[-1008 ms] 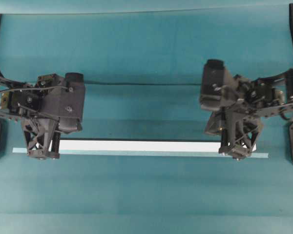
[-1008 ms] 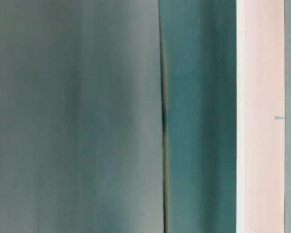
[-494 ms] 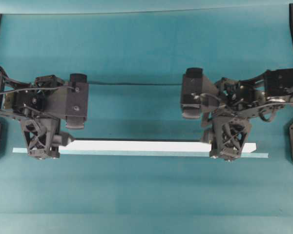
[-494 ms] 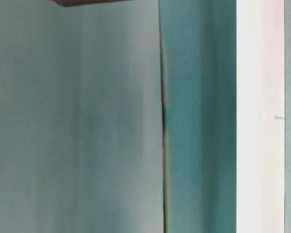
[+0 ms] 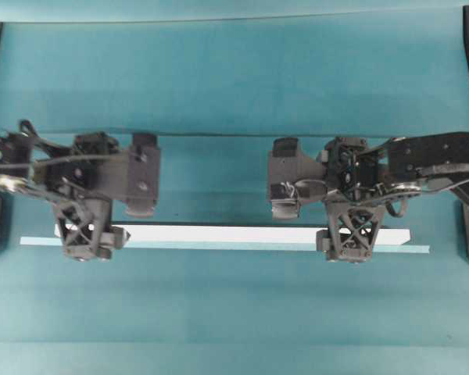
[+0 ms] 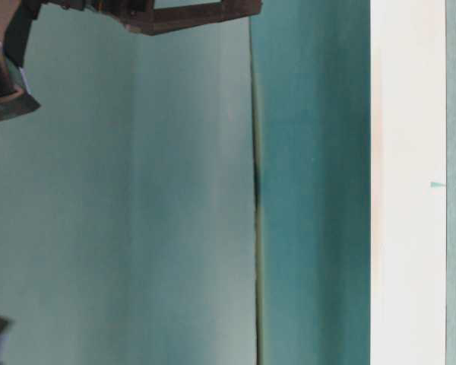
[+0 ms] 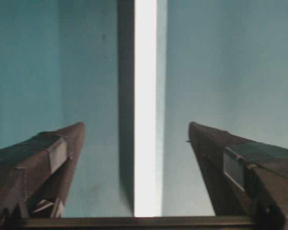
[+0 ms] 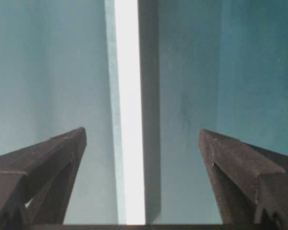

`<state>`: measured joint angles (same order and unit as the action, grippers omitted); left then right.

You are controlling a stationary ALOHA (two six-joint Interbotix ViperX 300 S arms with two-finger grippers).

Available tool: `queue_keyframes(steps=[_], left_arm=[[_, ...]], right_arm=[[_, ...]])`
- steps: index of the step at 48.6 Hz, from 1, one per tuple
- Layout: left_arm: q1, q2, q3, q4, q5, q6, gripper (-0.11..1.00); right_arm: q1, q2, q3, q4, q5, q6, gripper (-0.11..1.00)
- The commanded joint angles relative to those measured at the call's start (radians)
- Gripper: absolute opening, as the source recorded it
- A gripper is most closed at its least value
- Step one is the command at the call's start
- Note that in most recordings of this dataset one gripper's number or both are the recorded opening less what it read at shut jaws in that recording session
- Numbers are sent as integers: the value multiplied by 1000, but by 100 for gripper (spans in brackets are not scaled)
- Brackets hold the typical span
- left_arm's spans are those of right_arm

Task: Lift a wooden board with both hands.
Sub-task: 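Move both open grippers down over the two ends of the white board, then close both grippers on the white board near each end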

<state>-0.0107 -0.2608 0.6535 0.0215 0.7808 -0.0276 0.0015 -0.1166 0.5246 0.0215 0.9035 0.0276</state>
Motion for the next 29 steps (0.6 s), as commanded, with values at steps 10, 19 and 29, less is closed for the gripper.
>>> queue_keyframes(steps=[10, 19, 29], left_arm=[[23, 89, 67, 5, -167, -5, 97], [25, 150, 84, 5, -209, -8, 97], [25, 199, 101, 5, -296, -9, 97]], right_arm=[[11, 44, 84, -3, -127, 6, 94], [15, 89, 98, -3, -183, 5, 94], [21, 163, 98, -3, -229, 6, 94]])
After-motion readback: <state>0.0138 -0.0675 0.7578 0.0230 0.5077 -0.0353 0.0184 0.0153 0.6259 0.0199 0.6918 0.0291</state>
